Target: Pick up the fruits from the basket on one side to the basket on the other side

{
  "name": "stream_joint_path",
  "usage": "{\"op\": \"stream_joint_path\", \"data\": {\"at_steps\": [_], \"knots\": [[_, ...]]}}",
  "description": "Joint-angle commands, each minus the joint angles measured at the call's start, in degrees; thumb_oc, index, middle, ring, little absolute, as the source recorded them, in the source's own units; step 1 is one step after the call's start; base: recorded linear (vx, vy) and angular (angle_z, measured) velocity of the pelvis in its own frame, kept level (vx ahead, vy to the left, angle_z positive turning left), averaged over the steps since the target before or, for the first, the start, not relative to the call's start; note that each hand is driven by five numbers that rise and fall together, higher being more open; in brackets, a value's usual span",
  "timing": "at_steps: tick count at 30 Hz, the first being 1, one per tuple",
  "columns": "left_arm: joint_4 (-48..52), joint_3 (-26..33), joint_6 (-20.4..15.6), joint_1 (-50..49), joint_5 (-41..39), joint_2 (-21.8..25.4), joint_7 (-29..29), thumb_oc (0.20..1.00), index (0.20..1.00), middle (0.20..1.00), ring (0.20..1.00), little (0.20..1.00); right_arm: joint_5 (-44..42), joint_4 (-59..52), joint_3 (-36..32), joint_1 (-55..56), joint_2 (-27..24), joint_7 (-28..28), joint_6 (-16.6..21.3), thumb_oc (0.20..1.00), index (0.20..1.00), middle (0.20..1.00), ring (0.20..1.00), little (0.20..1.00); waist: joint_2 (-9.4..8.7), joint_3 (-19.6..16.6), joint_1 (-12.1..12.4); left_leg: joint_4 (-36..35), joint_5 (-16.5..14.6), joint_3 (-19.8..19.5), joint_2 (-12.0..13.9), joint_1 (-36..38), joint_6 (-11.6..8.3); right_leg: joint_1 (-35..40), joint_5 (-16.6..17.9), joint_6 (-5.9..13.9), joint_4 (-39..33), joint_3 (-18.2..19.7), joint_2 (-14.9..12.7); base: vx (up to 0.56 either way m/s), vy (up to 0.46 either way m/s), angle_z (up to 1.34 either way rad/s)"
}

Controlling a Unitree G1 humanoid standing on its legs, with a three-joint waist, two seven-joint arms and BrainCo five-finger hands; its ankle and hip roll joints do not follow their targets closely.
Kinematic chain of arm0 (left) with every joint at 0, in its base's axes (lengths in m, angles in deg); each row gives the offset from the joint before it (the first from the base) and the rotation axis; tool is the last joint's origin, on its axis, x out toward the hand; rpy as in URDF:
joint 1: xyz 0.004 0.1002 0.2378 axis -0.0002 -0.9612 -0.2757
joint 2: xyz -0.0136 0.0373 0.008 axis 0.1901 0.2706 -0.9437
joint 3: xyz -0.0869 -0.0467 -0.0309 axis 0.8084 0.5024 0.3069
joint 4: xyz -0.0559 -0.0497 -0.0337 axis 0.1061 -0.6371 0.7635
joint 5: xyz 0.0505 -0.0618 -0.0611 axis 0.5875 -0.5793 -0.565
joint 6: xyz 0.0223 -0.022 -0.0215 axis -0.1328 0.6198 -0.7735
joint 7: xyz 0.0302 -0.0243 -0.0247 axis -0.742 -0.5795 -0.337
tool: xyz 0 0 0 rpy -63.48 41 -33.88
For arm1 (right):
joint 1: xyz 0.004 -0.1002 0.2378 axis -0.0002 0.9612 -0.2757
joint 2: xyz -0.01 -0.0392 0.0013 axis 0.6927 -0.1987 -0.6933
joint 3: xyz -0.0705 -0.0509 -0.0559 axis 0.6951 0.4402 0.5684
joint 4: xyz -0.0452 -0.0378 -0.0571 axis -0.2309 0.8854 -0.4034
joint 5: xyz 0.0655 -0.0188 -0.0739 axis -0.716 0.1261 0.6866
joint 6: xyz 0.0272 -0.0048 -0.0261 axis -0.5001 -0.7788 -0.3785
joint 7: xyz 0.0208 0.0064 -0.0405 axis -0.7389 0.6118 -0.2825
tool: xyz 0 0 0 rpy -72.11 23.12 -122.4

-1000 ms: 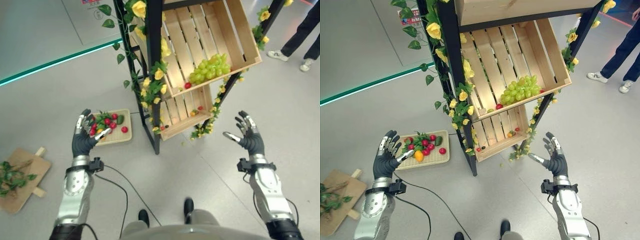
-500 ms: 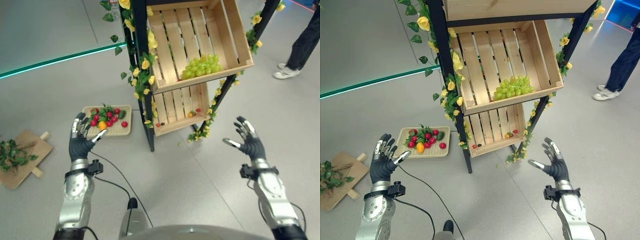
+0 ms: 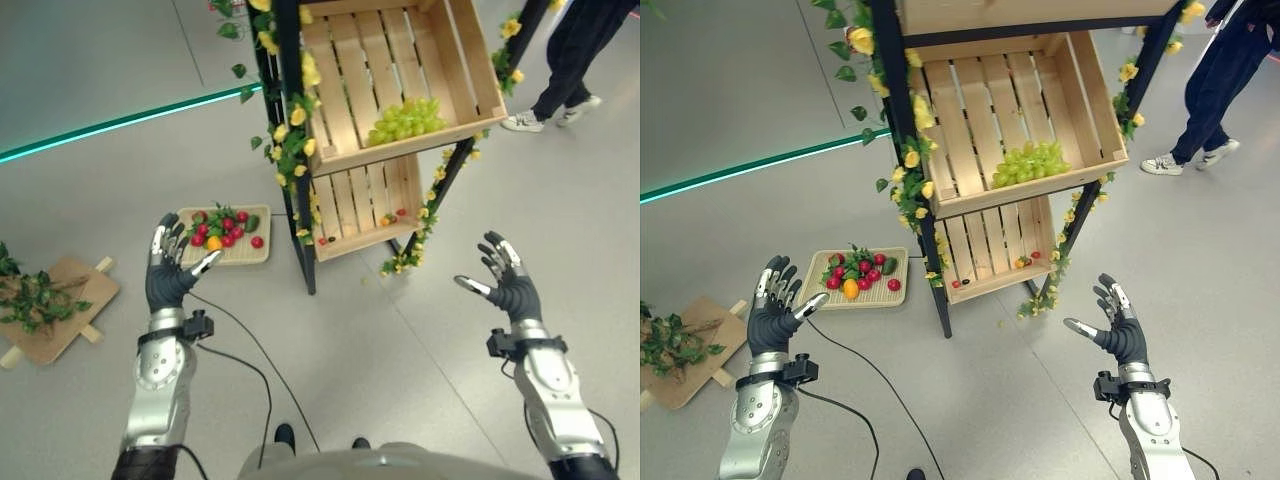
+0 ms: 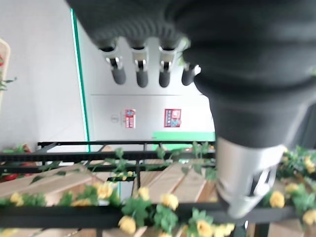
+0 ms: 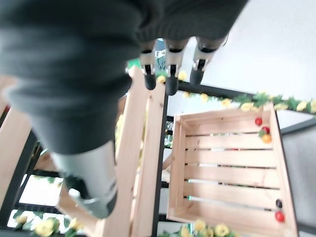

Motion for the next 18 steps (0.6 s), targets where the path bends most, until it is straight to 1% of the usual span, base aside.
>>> {"op": "stream_joint_path", "data": {"at_steps": [1,5,7,8,10,12,13,14,15,16,17,18], "knots": [[1.1,0.2,-3.2,0.6,0.8,2.6,-0.2,1.0,1.0,1.0,1.0,1.0,-0.5,-0.5,-0.7,-1.9,-1.2,0.9,2.8,1.0,1.0,1.0,1.0,1.0,0.18,-4.5,0.4,1.6,-3.0,1.0,1.0,0.4,-0.58,-1.5,0.0,5.89,-0.9,0.9,-1.7,0.03,0.149,-0.01],[1.5,0.3,-3.1,0.0,1.9,3.5,-0.1,1.0,1.0,1.0,1.0,1.0,0.0,-0.8,-0.8,-1.7,-1.3,0.6,2.7,1.0,1.0,1.0,1.0,1.0,0.14,-4.8,0.0,2.4,-4.3,2.5,0.4,0.9,0.41,-1.7,0.1,6.57,-0.3,2.7,-2.6,0.02,0.091,-0.07],[1.3,0.5,-3.0,-0.1,1.6,3.5,-0.2,1.0,1.0,1.0,1.0,1.0,0.3,-0.7,-0.8,-1.3,-1.4,0.5,2.6,1.0,1.0,1.0,1.0,1.0,0.22,-4.7,-0.8,2.6,-4.7,3.5,0.2,1.0,0.84,-2.6,0.2,6.72,0.6,4.0,-2.8,-0.01,0.049,-0.28],[1.2,0.5,-3.0,-0.1,1.5,3.5,-0.2,1.0,1.0,1.0,1.0,1.0,0.3,-0.8,-0.8,-1.3,-1.4,0.5,2.6,1.0,1.0,1.0,1.0,1.0,0.24,-4.8,-0.7,2.5,-4.7,3.7,0.2,1.1,0.85,-2.7,0.1,6.74,0.7,4.1,-2.8,-0.01,0.054,-0.4],[1.6,0.6,-3.1,0.1,2.1,3.6,0.1,1.0,1.0,1.0,1.0,1.0,0.6,-0.8,-1.9,-0.4,-1.5,0.4,2.7,1.0,1.0,1.0,1.0,1.0,0.55,-4.5,-2.6,3.2,-5.6,5.8,0.0,1.2,1.43,-4.2,0.4,7.01,1.6,6.3,-3.0,-0.03,0.064,-0.45],[1.7,0.7,-3.3,0.1,2.0,3.5,0.3,1.0,1.0,1.0,1.0,1.0,0.5,-1.1,-3.0,-0.2,-1.5,0.7,2.9,1.0,1.0,1.0,1.0,1.0,0.94,-3.9,-3.9,4.6,-6.8,7.8,0.0,1.3,1.77,-5.4,0.5,7.3,2.5,8.3,-3.1,-0.03,0.046,-0.6],[1.7,0.7,-3.3,0.2,2.0,3.5,0.3,1.0,1.0,1.0,1.0,1.0,0.5,-1.1,-3.0,-0.2,-1.5,0.7,2.9,1.0,1.0,1.0,1.0,1.0,0.92,-4.0,-3.7,4.6,-6.7,8.0,0.0,1.1,1.76,-5.7,0.8,7.25,2.4,8.5,-3.0,-0.04,0.033,-0.69],[1.8,0.8,-3.6,0.4,2.0,3.6,0.4,1.0,1.0,1.0,1.0,1.0,0.4,-1.3,-4.0,-0.5,-1.8,1.0,3.2,1.0,1.0,1.0,1.0,1.0,1.35,-3.1,-5.5,6.3,-8.0,10.5,0.2,1.2,2.21,-7.4,0.8,7.42,3.8,10.9,-2.9,-0.05,0.012,-0.66],[1.7,0.8,-3.6,0.5,2.0,3.6,0.4,1.0,1.0,1.0,1.0,1.0,0.4,-1.3,-4.0,-0.6,-1.8,1.0,3.1,1.0,1.0,1.0,1.0,1.0,1.32,-3.2,-5.3,6.4,-7.9,10.7,0.2,1.0,2.19,-7.7,1.1,7.36,3.8,11.1,-2.8,-0.1,0.012,-0.87],[2.0,0.6,-4.0,1.1,2.0,3.8,0.4,1.0,1.0,1.0,1.0,1.0,0.6,-1.7,-4.2,-1.8,-2.0,1.4,3.4,1.0,1.0,1.0,1.0,1.0,1.96,-2.0,-6.2,7.4,-8.4,14.5,1.2,1.0,2.11,-10.3,1.5,7.96,5.5,10.6,-3.3,-0.12,-0.068,-0.92],[2.9,0.9,-4.2,1.4,2.0,4.3,0.5,1.0,1.0,1.0,1.0,1.0,0.6,-2.5,-4.3,-2.8,-1.7,1.8,3.8,1.0,1.0,1.0,1.0,1.0,2.33,-1.5,-5.0,7.7,-8.7,18.0,2.6,1.1,1.79,-11.6,1.7,8.5,6.5,4.4,-5.3,-0.14,-0.132,-1.58],[3.9,0.9,-4.3,1.6,1.7,4.7,1.0,1.0,1.0,1.0,1.0,1.0,0.6,-3.1,-4.3,-3.2,-1.6,2.0,4.0,1.0,1.0,1.0,1.0,1.0,2.58,-1.5,-3.8,8.3,-8.9,20.8,3.8,1.2,1.5,-11.8,1.5,8.52,7.4,-1.5,-7.2,-0.01,-0.17,-1.85]]}}
